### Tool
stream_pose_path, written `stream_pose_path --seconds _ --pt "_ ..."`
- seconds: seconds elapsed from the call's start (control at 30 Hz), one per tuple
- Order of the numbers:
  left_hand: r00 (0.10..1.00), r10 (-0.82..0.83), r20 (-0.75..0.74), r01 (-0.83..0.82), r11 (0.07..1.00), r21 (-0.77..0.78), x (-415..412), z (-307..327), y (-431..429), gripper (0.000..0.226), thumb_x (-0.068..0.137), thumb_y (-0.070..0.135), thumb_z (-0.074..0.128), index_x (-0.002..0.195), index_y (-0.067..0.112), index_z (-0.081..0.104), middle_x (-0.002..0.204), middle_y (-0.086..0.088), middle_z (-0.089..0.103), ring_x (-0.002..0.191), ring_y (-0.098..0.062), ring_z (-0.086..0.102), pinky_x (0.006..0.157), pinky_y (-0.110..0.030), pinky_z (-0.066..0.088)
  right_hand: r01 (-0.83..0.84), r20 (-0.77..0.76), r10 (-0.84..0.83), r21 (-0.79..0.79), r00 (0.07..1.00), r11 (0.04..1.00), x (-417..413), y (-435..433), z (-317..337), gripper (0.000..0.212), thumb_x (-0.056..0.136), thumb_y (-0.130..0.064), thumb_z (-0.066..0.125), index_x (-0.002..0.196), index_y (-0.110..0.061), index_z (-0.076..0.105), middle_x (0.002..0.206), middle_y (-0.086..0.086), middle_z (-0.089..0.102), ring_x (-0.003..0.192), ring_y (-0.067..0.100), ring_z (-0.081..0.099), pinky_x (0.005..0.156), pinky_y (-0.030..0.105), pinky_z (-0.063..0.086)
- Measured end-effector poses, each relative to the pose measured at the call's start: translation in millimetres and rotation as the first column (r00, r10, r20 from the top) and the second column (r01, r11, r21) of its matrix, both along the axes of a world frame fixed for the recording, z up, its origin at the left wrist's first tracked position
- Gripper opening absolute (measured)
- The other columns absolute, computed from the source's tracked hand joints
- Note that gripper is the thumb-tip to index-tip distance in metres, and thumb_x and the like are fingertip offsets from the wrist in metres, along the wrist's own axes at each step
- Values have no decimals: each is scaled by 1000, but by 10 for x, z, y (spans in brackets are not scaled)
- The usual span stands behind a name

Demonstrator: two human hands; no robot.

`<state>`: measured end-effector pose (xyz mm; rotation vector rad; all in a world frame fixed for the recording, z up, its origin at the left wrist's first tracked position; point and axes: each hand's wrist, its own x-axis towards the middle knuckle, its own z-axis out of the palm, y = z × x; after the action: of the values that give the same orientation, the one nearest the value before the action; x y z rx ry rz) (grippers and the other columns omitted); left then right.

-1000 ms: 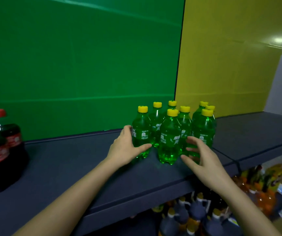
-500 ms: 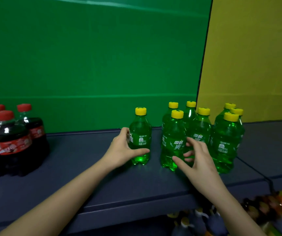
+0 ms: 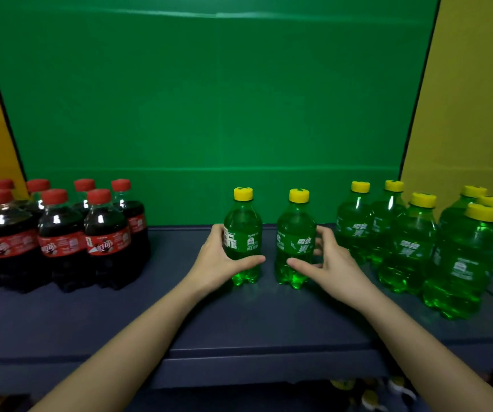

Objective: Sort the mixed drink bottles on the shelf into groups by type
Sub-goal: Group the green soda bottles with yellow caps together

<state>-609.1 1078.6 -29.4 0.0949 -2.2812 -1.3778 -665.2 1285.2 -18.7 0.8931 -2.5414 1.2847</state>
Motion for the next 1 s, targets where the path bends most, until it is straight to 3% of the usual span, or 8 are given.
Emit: stream_pose_path --seconds 0.17,0.23,0.33,0.47,0.63,0.77,0.87,1.0 --pt "994 -78 -70 84 993 84 16 21 -46 70 68 17 82 121 19 37 112 6 57 92 10 56 78 -4 43 -86 50 85 1 995 996 -189 -234 12 78 78 -34 71 138 -13 26 140 4 47 121 13 49 99 28 43" --pt "995 -44 -94 50 997 65 -7 19 -60 75 64 19 84 121 18 36 112 4 57 95 3 57 78 -6 44 -108 65 106 17 992 994 -268 -282 11 78 77 -36 71 138 -14 27 139 2 48 122 15 50 104 31 40" --pt "988 -151 -34 153 985 79 -22 29 -139 70 68 13 72 124 19 30 115 5 58 100 -1 58 79 -13 48 -123 107 122 9 987 992 -364 -322 4 82 75 -40 71 139 -15 26 142 3 44 125 16 47 105 31 38" --pt "985 -172 -9 172 983 59 -46 -38 -253 81 64 21 83 125 21 30 120 7 56 106 -2 56 87 -12 44 -115 117 123 -71 986 991 -370 -360 -66 78 79 -34 69 141 -15 26 145 7 38 131 16 39 90 20 42" --pt "993 -115 -36 116 993 20 -89 -92 -319 57 66 14 83 109 12 44 102 -7 63 75 -3 49 66 -11 40 -92 49 100 -142 994 986 -371 -382 -165 68 80 -29 68 136 -14 33 137 3 46 122 14 49 80 15 43" --pt "994 -101 -49 102 995 9 -124 -112 -333 54 65 22 76 109 20 45 101 11 63 82 3 58 76 -12 44 -70 0 71 -167 997 983 -369 -413 -199 65 77 -32 72 131 -17 38 128 -3 54 112 8 53 83 21 48" --pt "994 -42 -98 42 999 -5 -151 -115 -307 62 63 26 85 112 18 49 105 9 66 95 -1 63 85 -17 48 -42 -38 37 -150 999 988 -352 -446 -215 67 75 -35 73 130 -17 40 120 -9 54 106 12 58 81 21 48" --pt "991 21 -131 -25 999 -29 -227 -95 -286 59 62 24 85 112 13 53 103 10 66 93 -2 63 80 -12 47 19 -80 -30 -127 996 992 -379 -495 -223 71 73 -44 71 130 -17 39 128 -2 56 107 14 58 88 34 51"
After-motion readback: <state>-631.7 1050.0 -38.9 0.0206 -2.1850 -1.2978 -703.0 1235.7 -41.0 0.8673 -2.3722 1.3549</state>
